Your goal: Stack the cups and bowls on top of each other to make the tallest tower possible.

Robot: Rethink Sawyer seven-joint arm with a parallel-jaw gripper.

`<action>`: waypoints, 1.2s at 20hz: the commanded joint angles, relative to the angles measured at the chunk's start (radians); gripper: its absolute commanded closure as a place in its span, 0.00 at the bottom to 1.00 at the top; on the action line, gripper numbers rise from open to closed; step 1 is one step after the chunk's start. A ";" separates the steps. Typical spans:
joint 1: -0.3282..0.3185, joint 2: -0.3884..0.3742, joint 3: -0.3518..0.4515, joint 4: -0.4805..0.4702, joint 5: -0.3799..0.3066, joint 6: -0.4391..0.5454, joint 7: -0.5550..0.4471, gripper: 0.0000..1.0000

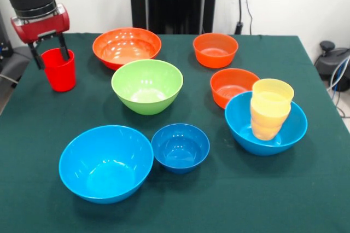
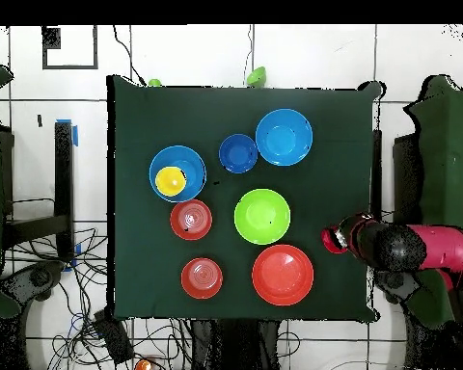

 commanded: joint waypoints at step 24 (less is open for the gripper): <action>0.053 0.034 -0.065 -0.033 -0.106 0.033 -0.369 0.00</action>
